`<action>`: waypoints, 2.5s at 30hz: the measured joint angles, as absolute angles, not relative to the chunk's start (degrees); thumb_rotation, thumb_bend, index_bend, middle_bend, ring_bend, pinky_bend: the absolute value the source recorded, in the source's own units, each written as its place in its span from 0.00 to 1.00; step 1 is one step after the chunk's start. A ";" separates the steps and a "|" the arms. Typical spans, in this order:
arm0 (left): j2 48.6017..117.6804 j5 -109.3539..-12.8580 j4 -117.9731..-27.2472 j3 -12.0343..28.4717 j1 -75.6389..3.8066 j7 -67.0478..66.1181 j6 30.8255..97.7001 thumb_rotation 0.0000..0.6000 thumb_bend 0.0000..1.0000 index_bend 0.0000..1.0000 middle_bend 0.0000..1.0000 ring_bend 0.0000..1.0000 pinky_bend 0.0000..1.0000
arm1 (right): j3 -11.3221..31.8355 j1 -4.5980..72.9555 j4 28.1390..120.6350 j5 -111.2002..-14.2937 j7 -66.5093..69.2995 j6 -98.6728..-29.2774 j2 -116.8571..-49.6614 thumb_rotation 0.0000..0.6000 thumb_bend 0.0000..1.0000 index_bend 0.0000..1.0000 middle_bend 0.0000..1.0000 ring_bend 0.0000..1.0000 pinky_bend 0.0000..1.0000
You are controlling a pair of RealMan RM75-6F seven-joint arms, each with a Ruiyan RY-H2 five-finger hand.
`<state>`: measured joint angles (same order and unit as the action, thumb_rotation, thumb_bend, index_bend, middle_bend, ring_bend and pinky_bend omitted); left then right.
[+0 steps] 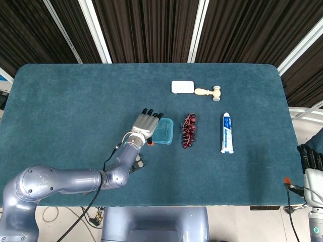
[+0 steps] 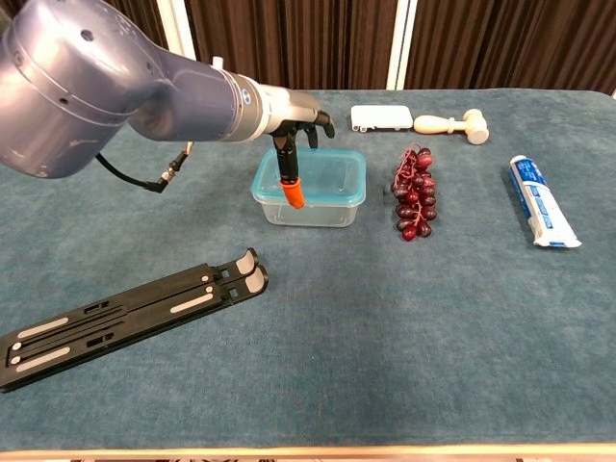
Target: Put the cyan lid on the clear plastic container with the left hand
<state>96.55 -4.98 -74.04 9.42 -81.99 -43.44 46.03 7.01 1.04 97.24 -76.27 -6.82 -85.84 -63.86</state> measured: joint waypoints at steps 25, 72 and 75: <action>96.95 -5.98 -74.01 10.03 -80.64 -45.04 46.69 1.00 0.13 0.09 0.26 0.00 0.00 | 7.06 1.02 97.30 -76.11 -6.82 -85.87 -63.88 1.00 0.29 0.06 0.04 0.03 0.00; 96.33 -6.64 -75.83 9.89 -80.16 -48.62 47.16 1.00 0.08 0.05 0.12 0.00 0.00 | 7.21 0.96 97.54 -75.64 -7.09 -85.92 -63.93 1.00 0.29 0.06 0.04 0.03 0.00; 96.19 -6.36 -76.04 9.70 -80.34 -49.10 47.23 1.00 0.08 0.04 0.11 0.00 0.00 | 7.21 0.95 97.59 -75.57 -7.13 -85.90 -63.92 1.00 0.29 0.06 0.04 0.03 0.00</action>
<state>96.19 -6.36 -76.04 9.70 -80.34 -49.10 47.23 7.21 0.95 97.59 -75.57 -7.13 -85.90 -63.92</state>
